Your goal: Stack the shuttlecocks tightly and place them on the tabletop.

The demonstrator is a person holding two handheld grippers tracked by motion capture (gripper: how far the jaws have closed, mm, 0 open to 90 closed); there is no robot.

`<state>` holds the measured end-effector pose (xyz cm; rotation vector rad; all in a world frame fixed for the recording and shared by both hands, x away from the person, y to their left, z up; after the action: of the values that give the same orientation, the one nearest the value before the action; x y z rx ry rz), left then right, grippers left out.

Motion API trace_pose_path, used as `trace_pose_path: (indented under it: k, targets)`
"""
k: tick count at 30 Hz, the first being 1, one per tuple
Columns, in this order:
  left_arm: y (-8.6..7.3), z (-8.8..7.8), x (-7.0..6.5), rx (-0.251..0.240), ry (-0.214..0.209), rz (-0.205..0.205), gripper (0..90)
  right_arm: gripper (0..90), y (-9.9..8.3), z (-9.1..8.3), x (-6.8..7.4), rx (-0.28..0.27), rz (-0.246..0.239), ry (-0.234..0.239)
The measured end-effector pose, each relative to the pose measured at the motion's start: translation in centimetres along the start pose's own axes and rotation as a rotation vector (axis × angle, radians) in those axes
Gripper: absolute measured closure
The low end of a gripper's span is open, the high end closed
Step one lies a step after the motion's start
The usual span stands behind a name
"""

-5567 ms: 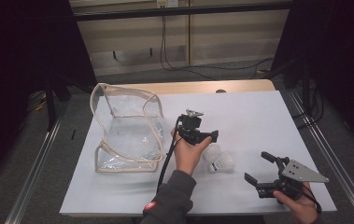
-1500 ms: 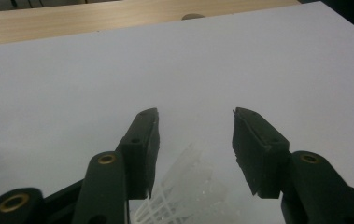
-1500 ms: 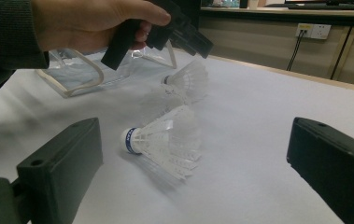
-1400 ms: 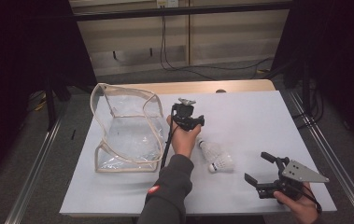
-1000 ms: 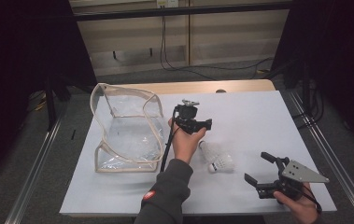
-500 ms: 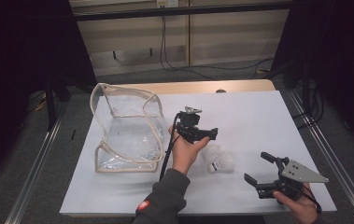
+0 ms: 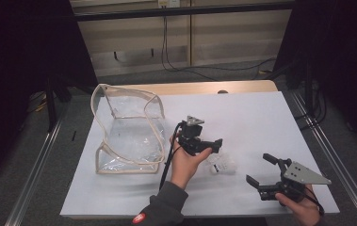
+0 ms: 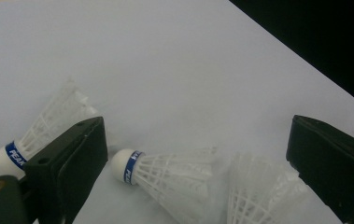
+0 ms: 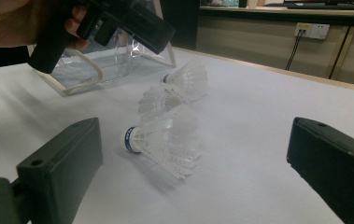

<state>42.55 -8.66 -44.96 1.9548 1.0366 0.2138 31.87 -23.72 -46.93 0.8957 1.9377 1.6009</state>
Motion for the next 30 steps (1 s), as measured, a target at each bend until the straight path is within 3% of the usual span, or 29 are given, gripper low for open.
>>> trace_pose_path:
  k: [8,26,30]
  targets:
    - [-1.3,-0.6,-0.4,0.001,-0.029,-0.005,5.4,2.6,0.0,0.0,0.0,0.000,-0.005,0.001]
    - [-4.3,-1.8,-0.9,0.023,-0.083,0.057,4.3,2.6,0.0,0.0,-0.3,0.001,-0.006,-0.011]
    - [-4.8,-2.2,-1.3,0.029,-0.113,0.067,3.7,2.6,-0.1,0.2,-0.3,0.007,-0.008,-0.009]
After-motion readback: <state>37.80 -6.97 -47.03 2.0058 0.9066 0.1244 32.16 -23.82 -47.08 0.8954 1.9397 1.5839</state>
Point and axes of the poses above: each handheld gripper's, and its own axes: z roughly forward along the jaws, y roughly out of its top, x roughly to its left, the point moved 10 cm from there along z, roughly forward along the jaws, and after that the axes turned 4 degrees about y, right-handed, at the moved point
